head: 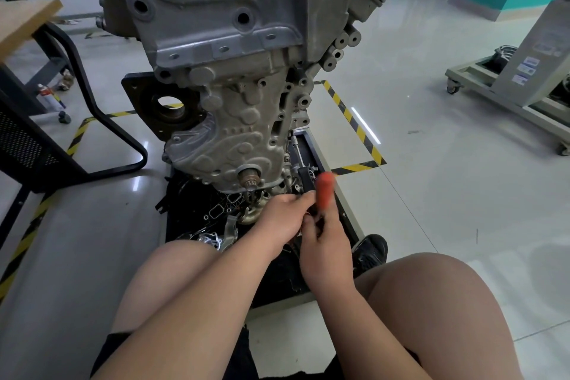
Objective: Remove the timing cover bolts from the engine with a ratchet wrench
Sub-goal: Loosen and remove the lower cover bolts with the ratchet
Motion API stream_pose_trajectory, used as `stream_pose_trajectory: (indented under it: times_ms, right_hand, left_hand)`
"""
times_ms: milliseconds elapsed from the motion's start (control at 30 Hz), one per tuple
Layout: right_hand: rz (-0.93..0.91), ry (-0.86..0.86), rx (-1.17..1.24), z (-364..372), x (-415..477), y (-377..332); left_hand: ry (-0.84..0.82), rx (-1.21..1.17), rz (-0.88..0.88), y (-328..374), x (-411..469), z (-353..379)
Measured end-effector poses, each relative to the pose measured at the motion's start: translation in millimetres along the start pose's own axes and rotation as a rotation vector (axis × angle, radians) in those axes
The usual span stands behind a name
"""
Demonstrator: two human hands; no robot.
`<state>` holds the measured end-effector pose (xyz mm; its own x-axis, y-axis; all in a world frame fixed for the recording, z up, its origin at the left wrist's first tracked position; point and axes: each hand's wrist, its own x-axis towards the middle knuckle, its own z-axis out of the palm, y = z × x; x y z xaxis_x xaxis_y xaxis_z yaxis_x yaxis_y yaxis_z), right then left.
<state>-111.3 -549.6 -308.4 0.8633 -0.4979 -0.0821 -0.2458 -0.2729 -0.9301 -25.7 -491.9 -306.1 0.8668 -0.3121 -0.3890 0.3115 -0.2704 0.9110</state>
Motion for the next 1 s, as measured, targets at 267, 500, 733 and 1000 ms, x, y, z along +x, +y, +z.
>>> stream_pose_trajectory:
  times_ms: [267, 500, 733, 1000]
  right_hand:
    - [-0.072, -0.06, -0.277, 5.6, -0.5, 5.3]
    - [0.073, -0.056, 0.081, 9.7, 2.0, 7.8]
    - [0.442, -0.123, 0.485, 7.0, 10.1, 4.2]
    - [0.64, -0.187, 0.939, 6.6, 12.2, 0.1]
  left_hand:
    - [-0.011, -0.01, -0.057, 4.5, -5.4, -5.4]
    - [0.025, -0.015, -0.078, 3.1, -4.4, -6.2]
    - [-0.007, -0.007, -0.117, -0.4, -0.7, -4.8]
    - [-0.023, 0.002, -0.095, -3.8, 1.3, -4.2]
